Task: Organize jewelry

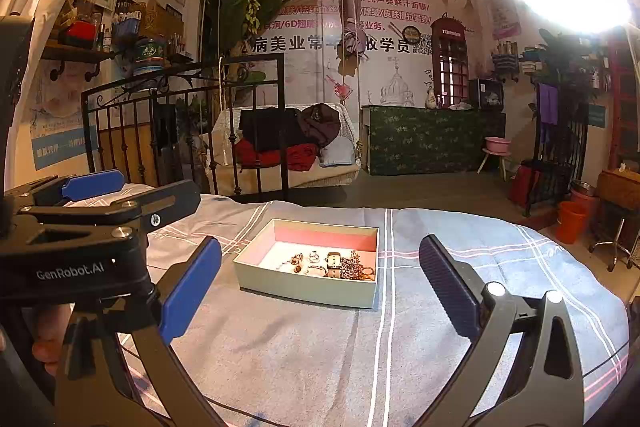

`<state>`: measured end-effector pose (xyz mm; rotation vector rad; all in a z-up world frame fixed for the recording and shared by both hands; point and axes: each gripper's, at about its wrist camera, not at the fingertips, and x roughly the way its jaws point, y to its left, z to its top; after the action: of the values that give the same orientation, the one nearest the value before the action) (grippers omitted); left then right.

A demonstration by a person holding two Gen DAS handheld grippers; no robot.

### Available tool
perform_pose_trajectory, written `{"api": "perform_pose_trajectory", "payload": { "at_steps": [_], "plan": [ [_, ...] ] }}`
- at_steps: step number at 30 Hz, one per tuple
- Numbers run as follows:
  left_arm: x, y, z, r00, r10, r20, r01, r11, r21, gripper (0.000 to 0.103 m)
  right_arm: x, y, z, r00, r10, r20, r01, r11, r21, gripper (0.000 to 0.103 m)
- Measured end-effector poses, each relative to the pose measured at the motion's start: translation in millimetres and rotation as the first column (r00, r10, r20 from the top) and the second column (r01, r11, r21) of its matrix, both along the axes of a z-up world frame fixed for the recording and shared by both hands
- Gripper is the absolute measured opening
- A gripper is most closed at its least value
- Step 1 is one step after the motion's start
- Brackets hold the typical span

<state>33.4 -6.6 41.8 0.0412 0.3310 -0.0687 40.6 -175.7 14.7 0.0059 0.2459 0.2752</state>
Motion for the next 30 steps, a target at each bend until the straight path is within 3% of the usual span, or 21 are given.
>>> {"api": "perform_pose_trajectory", "payload": {
  "at_steps": [30],
  "plan": [
    [0.7, -2.8, -1.0, 1.0, -0.012, -0.019, 0.012, 1.0, 0.007, 0.097, 1.6, -0.7, -0.2, 1.0, -0.001, -0.025, 0.0, 1.0, -0.008, 0.098]
  ]
}}
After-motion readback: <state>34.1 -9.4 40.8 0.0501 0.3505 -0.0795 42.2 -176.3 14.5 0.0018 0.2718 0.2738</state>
